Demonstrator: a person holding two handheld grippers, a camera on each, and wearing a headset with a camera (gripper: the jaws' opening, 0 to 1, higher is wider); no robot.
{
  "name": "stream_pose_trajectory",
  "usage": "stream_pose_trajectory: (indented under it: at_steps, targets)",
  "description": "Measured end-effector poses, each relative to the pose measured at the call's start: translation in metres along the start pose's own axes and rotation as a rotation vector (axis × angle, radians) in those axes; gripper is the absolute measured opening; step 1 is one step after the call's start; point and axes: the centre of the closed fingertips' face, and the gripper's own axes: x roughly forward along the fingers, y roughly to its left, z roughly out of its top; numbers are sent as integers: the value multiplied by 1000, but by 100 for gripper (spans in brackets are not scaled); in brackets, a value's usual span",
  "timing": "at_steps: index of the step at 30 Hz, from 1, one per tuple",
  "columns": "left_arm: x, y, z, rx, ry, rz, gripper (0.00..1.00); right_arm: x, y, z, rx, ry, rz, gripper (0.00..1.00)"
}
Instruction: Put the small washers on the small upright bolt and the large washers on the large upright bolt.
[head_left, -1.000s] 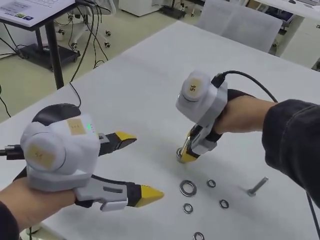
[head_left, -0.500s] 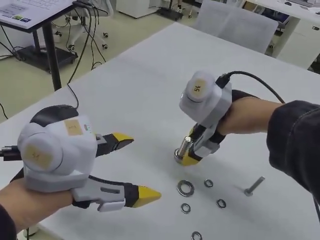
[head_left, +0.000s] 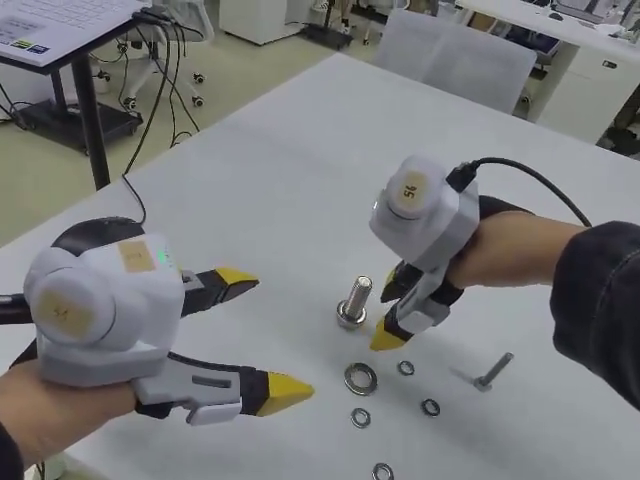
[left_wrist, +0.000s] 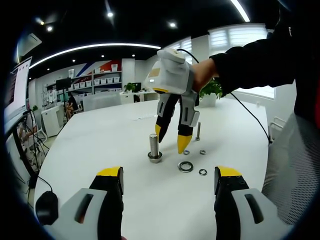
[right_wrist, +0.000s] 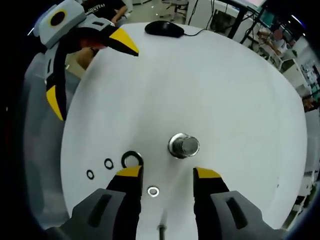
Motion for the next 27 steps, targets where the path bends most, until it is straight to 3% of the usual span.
stream_pose_trajectory:
  at_steps: [27]
  targets:
    - [-6,-7,7,13,-7,-6,73,15,43,-7,5,7,39,39]
